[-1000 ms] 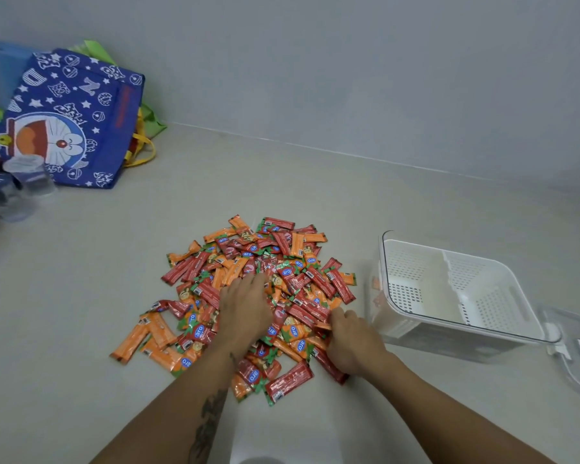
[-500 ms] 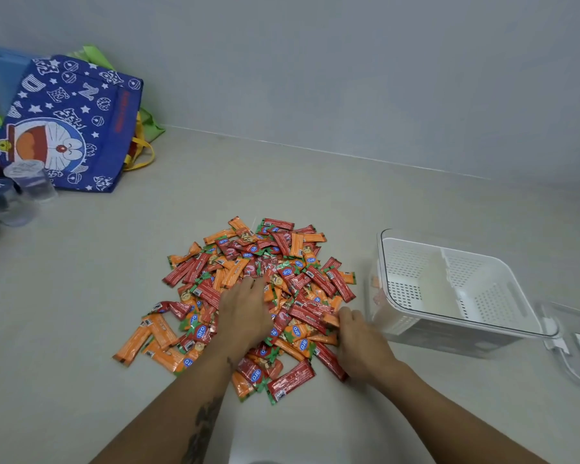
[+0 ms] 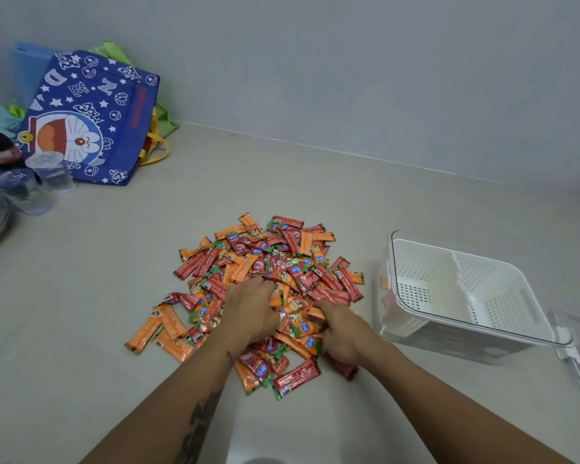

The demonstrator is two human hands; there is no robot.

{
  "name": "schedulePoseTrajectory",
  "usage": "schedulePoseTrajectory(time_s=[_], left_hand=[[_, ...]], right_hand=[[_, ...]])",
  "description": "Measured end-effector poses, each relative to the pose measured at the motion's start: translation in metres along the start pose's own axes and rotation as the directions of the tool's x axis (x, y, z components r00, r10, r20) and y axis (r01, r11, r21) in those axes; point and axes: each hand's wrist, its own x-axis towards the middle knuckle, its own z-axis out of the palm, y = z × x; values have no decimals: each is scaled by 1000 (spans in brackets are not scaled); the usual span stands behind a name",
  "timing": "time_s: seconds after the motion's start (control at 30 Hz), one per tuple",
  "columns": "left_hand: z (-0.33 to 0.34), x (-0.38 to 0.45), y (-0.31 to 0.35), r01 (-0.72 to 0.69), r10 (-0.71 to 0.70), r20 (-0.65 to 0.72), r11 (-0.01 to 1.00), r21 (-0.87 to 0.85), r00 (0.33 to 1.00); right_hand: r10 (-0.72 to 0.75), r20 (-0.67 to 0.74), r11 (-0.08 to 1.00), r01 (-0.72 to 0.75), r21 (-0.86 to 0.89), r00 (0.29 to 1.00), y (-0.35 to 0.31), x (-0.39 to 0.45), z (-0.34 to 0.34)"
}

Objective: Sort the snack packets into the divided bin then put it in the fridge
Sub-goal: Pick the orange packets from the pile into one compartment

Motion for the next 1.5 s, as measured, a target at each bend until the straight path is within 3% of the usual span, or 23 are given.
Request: schedulePoseTrajectory(time_s=[0.17,0.33,0.47,0.63,0.77,0.87,0.93,1.0,1.2,1.33,1.5], left_hand=[[7,-13,7,-179,184,25,977,-119,983],[10,-16,15,-176,185,49,974,-144,982],[7,-15,13,-136,150,70,974,-180,986],[8,-13,13,-143,156,70,976,-163,985],[10,-11,22,-212,231,187,971,-115,955],[15,-10,25,-252,249,232,968,-16,940],[17,-10,24,-263,254,199,965,20,947],[15,-13,22,-271,266,154,963,13,952],[10,-16,14,-132,124,-67,984,-118,990],[5,-7,19,-93,88,-46,987,-129,995],[-1,7,35,-60,64,60,995,-74,996]], right_hand=[[-8,40,990,13,-137,999,2,6,4],[-34,-46,978,23,-209,998,7,8,10],[-47,-71,991,38,-132,996,10,6,5],[38,-135,991,-20,134,990,15,5,-15],[20,-64,991,-11,136,998,16,4,-23],[16,-11,1000,-16,6,1000,16,-2,-12],[2,-70,988,-12,-152,998,16,-6,-1],[-16,-136,979,-12,-202,991,15,-7,10],[-40,-165,941,-18,-338,985,14,-6,23],[-107,-164,921,36,-388,981,13,-5,22],[-78,-226,976,28,-216,971,15,-5,9]])
